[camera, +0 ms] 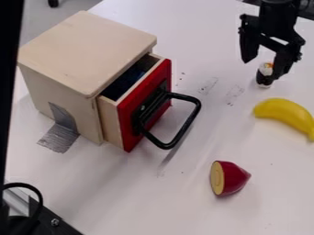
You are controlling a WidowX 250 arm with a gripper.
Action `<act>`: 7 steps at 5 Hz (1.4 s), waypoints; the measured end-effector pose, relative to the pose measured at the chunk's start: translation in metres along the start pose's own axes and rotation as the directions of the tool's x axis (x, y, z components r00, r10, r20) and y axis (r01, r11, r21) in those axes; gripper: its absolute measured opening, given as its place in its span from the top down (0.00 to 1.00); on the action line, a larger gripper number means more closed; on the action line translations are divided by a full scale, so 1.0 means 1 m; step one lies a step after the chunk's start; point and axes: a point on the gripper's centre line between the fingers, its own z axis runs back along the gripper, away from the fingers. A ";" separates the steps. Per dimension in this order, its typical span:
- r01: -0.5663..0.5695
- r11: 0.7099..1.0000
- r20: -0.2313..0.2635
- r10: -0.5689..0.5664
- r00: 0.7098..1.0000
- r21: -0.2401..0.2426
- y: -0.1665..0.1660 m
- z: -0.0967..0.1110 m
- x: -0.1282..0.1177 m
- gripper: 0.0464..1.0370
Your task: Picked the banana and placed it on top of the drawer
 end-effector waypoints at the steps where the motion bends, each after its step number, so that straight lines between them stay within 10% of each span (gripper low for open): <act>1: 0.201 0.979 0.027 -0.201 0.979 -0.025 -0.005 -0.008 -0.001 0.04; 4: 0.557 0.830 0.022 -0.557 0.831 -0.021 -0.042 -0.031 -0.009 0.04; 7: 0.609 0.793 -0.072 -0.608 0.791 -0.004 -0.062 -0.059 -0.013 0.04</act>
